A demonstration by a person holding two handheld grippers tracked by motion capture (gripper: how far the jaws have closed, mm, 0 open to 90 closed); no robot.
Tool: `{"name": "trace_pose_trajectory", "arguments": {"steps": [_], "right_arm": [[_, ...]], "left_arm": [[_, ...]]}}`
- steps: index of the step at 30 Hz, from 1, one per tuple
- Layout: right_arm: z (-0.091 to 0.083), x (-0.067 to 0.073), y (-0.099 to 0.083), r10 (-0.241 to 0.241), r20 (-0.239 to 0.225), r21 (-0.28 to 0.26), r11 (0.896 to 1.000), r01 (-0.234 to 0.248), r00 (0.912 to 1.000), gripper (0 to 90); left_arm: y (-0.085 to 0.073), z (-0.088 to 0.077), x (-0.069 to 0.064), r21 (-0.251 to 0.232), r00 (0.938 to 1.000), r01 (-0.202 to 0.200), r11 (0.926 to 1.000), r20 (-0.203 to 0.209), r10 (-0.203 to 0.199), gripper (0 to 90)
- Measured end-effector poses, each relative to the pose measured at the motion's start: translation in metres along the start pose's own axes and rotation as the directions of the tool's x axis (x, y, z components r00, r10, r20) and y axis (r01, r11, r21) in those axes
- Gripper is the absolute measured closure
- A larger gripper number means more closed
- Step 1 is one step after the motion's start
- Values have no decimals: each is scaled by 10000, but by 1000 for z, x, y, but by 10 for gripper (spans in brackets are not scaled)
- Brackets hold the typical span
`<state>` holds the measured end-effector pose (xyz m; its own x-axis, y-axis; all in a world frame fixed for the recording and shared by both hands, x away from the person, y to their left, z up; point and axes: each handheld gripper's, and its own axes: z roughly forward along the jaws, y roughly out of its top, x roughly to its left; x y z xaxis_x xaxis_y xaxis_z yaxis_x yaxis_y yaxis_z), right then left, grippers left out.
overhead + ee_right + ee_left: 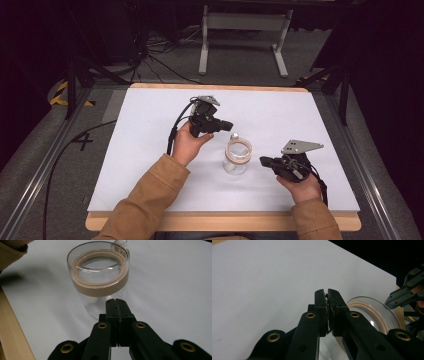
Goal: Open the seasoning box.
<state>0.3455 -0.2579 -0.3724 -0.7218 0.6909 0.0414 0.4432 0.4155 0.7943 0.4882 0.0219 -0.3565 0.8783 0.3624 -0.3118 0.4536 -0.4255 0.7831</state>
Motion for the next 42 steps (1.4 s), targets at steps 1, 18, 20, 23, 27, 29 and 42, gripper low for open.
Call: {"name": "trace_pose_trajectory", "arguments": {"steps": [1, 18, 20, 23, 27, 29, 42], "right_arm": [[0, 0, 0, 11, -42, -15, 10000, -11, 10000, 894], [1, 9, -1, -3, -358, -120, 9999, -1, 9994, 894], [1, 9, 0, -27, -370, -110, 9999, 23, 9993, 894], [2, 9, 0, -12, -388, -111, 9999, 8, 9992, 894], [3, 11, 0, -29, -460, -92, 10000, 25, 9989, 895], [3, 12, 0, -49, -482, -67, 10000, 45, 9988, 895], [8, 19, 2, -133, -585, 136, 9998, 142, 9982, 895]], "left_arm": [[0, 3, 0, 52, 10000, 41, 10000, 22, -42, 868], [2, 11, -14, 422, 9953, -836, 9956, -454, 855, 880], [2, 11, -13, 470, 9949, -815, 9956, -562, 841, 879], [1, 11, -11, 400, 9972, -613, 9973, -403, 629, 869], [1, 11, -11, 398, 9970, -630, 9972, -419, 646, 870], [1, 11, -11, 395, 9971, -625, 9973, -419, 642, 870], [0, 11, -8, 316, 9988, -438, 9985, -207, 444, 870]]}}
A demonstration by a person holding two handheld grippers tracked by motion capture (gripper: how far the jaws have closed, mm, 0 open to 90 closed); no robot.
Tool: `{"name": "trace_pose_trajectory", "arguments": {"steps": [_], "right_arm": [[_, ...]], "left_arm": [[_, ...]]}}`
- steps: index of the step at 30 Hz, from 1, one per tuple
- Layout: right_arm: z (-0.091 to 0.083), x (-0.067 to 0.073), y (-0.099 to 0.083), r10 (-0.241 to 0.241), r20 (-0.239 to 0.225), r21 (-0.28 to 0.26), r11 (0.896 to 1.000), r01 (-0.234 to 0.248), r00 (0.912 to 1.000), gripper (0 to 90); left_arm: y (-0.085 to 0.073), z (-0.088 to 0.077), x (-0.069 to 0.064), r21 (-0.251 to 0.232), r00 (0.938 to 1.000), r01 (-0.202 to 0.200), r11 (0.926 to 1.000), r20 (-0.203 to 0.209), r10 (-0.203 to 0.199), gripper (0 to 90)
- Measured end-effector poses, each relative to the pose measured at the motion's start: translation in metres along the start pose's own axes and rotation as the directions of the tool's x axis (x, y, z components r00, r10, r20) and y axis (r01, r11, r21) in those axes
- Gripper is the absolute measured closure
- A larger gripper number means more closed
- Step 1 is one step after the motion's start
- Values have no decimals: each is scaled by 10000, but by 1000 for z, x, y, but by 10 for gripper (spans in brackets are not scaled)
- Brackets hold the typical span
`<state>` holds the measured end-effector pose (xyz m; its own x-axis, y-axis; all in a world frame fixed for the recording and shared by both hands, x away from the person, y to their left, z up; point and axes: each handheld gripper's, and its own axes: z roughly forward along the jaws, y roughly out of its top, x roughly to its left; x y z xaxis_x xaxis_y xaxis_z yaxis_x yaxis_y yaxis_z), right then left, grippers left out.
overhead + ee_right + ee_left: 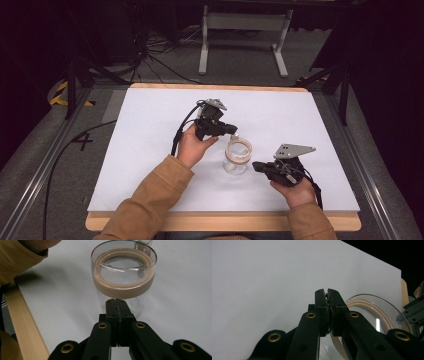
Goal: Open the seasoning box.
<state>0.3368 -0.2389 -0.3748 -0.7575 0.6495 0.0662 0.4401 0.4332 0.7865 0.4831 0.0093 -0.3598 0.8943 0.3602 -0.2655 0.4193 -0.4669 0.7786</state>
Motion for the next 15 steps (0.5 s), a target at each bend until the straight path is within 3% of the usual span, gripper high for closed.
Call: {"name": "trace_pose_trajectory", "arguments": {"steps": [15], "right_arm": [[7, 3, 4, -29, -65, -46, 10000, 28, 10000, 897]], "left_arm": [[0, 1, 2, 10, 9999, 129, 9999, 74, -129, 871]]}}
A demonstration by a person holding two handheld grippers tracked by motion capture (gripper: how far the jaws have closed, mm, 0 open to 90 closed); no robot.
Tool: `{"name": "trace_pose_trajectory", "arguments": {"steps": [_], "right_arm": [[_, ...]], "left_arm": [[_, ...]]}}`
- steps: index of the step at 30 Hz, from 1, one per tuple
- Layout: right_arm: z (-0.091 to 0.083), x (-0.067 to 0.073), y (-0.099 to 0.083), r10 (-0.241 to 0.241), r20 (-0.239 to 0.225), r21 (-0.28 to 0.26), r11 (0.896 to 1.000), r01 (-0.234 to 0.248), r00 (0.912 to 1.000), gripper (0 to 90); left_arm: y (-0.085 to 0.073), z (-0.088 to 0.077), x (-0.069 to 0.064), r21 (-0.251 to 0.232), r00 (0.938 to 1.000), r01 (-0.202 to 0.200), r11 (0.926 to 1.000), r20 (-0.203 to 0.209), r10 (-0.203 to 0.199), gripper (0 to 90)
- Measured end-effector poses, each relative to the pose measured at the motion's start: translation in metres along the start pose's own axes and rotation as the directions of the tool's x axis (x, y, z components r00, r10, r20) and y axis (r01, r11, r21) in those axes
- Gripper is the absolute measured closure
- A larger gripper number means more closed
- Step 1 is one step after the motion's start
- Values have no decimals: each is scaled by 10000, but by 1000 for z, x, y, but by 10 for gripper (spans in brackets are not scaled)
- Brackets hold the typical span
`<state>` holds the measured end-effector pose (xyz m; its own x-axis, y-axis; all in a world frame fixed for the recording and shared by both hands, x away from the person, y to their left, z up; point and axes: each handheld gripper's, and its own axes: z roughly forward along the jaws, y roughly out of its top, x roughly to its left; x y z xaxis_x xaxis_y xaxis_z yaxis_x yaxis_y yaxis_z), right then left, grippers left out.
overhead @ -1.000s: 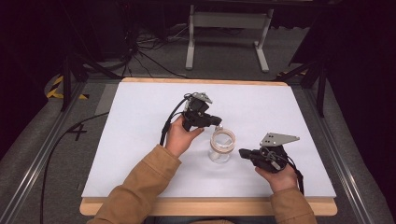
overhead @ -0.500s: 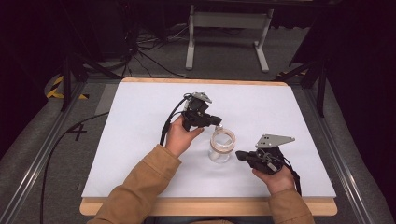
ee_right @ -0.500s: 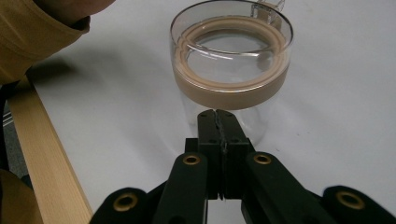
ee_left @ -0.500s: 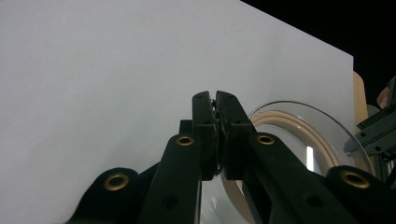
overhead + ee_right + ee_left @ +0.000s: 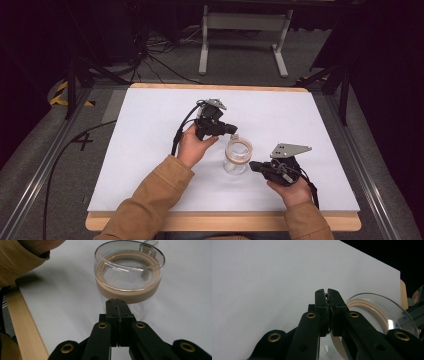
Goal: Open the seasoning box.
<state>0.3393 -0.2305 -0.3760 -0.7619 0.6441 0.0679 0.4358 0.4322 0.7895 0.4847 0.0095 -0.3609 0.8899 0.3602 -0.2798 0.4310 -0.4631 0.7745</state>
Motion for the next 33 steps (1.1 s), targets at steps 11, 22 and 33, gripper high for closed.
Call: {"name": "trace_pose_trajectory", "arguments": {"steps": [11, 22, 33], "right_arm": [[1, 2, 7, -58, 44, -222, 9997, 59, 10000, 897], [3, -1, 11, 154, 7, -408, 9991, -154, 9999, 897], [2, 0, 20, -85, 50, -450, 9990, 87, 10000, 897]], "left_arm": [[0, 0, 1, 8, 9999, 102, 9999, 56, -102, 872], [0, 0, 1, -20, 9999, 130, 9999, 78, -130, 873], [2, -26, -7, -361, 9982, -169, 9992, -579, 148, 863]]}}
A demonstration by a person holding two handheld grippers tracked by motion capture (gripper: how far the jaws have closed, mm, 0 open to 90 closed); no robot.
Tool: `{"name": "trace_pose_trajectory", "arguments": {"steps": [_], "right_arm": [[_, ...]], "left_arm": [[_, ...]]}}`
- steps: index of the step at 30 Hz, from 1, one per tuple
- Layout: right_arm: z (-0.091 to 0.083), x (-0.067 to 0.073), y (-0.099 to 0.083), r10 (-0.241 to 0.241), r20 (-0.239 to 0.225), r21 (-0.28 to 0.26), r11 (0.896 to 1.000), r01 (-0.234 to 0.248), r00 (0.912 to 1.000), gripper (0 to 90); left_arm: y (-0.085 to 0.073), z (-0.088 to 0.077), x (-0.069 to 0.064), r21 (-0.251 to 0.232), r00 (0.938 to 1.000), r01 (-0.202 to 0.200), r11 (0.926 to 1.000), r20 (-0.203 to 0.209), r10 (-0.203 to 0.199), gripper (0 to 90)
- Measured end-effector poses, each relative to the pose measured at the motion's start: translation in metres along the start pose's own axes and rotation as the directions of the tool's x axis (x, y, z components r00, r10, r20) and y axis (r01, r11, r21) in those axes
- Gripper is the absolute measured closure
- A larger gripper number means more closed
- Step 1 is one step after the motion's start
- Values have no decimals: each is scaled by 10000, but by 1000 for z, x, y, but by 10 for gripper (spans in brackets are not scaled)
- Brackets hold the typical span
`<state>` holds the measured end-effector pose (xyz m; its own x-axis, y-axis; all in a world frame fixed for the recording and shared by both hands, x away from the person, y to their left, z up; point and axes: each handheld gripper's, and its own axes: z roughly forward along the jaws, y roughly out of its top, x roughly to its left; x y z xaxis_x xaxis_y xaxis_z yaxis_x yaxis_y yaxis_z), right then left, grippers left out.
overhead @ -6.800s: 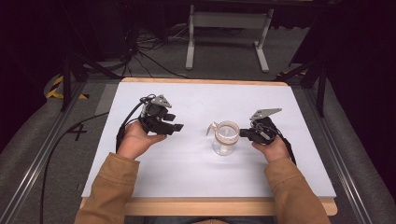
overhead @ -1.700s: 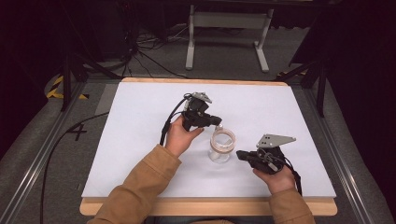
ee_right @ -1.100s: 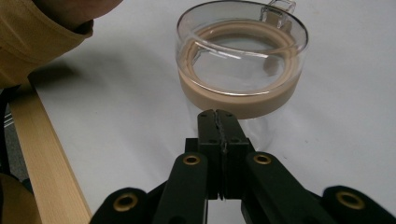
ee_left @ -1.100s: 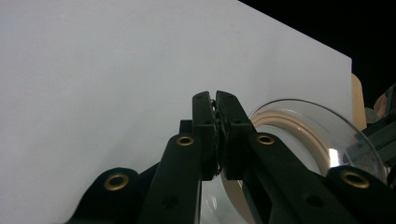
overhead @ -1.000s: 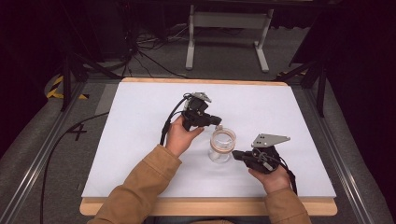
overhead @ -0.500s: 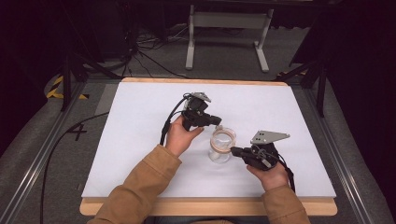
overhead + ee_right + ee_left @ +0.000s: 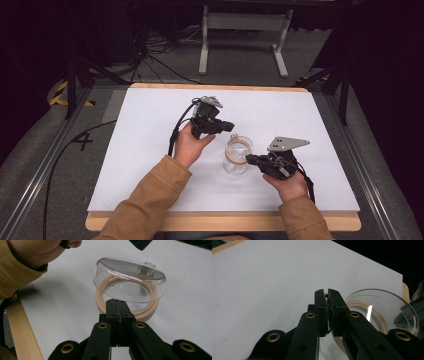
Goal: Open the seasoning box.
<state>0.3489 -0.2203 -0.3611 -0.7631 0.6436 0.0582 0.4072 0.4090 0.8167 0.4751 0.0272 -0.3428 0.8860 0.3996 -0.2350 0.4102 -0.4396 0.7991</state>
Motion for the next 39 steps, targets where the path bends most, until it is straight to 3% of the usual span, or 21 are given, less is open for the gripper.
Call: {"name": "trace_pose_trajectory", "arguments": {"steps": [9, 22, 32, 39], "right_arm": [[-4, 1, 12, -386, 38, -299, 9988, 387, 9992, 897], [1, -8, 33, -761, -84, -640, 9951, 754, 9971, 897], [9, -17, 49, -865, 21, -571, 9946, 865, 9962, 897], [22, -33, 57, -663, 263, -464, 9966, 674, 9975, 897]], "left_arm": [[-5, -26, -6, -444, 9996, -76, 9990, -270, 64, 858], [-28, -62, -9, -411, 9966, 242, 9989, -777, -273, 842], [-43, -71, -2, -378, 9937, 639, 9972, -900, -671, 837], [-48, -79, 0, -418, 9918, 785, 9960, -981, -823, 836]]}}
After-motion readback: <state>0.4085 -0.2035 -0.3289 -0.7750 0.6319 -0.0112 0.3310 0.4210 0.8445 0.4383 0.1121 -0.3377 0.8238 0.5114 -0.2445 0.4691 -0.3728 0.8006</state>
